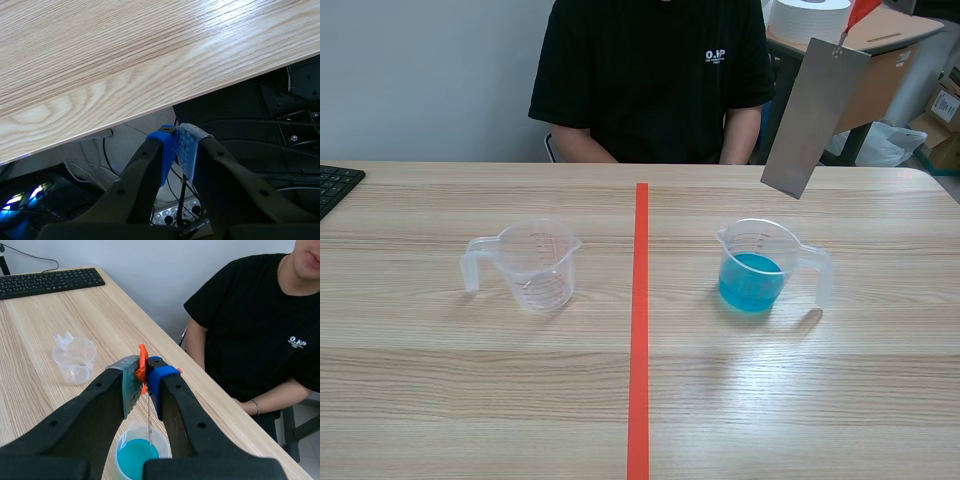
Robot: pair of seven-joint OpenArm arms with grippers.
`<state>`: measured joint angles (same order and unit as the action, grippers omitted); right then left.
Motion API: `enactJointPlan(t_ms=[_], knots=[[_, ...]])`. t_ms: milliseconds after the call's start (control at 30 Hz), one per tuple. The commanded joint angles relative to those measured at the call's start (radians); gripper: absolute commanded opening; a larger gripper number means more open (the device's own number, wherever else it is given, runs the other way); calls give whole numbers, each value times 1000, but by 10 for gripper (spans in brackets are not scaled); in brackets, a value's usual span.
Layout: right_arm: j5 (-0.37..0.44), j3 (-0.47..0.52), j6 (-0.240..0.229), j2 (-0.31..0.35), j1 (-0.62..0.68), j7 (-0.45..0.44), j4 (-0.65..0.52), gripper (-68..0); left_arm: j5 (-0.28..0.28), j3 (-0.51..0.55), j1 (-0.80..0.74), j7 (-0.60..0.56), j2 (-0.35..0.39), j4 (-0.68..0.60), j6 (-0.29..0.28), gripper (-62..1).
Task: Do the redox reaction experiment.
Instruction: 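Raise the plate and point at it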
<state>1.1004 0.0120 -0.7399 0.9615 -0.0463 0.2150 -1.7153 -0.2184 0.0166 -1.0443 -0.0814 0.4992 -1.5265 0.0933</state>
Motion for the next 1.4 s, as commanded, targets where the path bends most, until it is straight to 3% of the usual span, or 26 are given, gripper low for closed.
enactJointPlan(t_ms=[0, 67, 167, 300, 400, 533, 700, 867, 1033, 1167, 1367], knots=[[11, 21, -6, 22, -15, -14, -13, -660, -3, 7, -5, -11, 1, -6, -12, -562], [11, 21, -6, 22, -15, -14, -13, -660, -3, 7, -5, -12, 1, -6, -17, -562], [11, 21, -6, 22, -15, -15, -13, -660, -3, 6, 0, -16, 27, -6, -68, -562], [11, 21, -6, 22, -15, -14, -13, -660, -3, 6, 12, -45, 103, -8, -138, -562], [11, 21, -6, 21, -15, -15, -13, -660, -12, 6, 39, -85, 166, -9, -150, -562], [11, 21, -6, 16, -15, -14, -13, -660, -23, 6, 113, -109, 236, -9, -167, -562], [6, 21, -6, -2, -15, -13, -13, -660, -26, 0, 218, -151, 323, -26, -267, -562], [4, 21, -6, -9, -15, 4, -13, -660, -25, -36, 370, -154, 377, -68, -272, -562], [4, 21, -6, -9, -15, 8, -13, -660, -24, -130, 557, -154, 402, -100, -273, -562], [4, 21, -6, -9, -15, 9, -13, -660, -21, -263, 735, -150, 400, -103, -273, -562], [4, 21, -6, -9, -15, 16, -13, -660, 45, -468, 1002, -55, 319, -84, -272, -562]])
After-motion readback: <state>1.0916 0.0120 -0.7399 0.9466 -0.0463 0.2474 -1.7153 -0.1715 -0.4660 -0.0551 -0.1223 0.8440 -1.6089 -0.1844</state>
